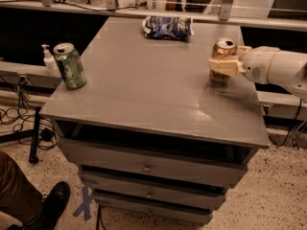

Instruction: Move orange can near blue chip bag

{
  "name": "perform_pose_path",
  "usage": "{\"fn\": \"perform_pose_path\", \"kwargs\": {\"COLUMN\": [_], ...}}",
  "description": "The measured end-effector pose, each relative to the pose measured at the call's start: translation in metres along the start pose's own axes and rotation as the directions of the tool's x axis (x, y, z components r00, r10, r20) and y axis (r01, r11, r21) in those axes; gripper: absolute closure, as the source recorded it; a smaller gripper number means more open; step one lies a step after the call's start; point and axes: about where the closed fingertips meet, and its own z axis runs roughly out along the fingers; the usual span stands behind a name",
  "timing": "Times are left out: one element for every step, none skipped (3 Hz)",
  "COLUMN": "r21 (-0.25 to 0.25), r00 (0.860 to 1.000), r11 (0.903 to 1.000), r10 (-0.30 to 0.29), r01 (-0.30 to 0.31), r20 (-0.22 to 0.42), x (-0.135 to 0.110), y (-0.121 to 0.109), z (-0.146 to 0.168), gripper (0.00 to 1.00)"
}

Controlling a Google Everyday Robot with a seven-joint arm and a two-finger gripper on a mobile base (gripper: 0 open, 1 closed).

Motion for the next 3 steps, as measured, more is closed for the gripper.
{"fn": "perform_pose_path", "kwargs": {"r21": [0.033,0.085,0.096], "r00": [0.999,0.996,0.996], "r11": [0.9992,0.9963,0.9953], "r10": [-0.023,-0.013,-0.020], "r01": [0.022,0.005,0.011], "r20": [0.034,0.088,0.091], "x": [-0.023,-0.054,-0.055], "y": [-0.019,-0.052,-0.058], "z": [0.015,0.030,0.036], "gripper": [1.00,1.00,1.00]}}
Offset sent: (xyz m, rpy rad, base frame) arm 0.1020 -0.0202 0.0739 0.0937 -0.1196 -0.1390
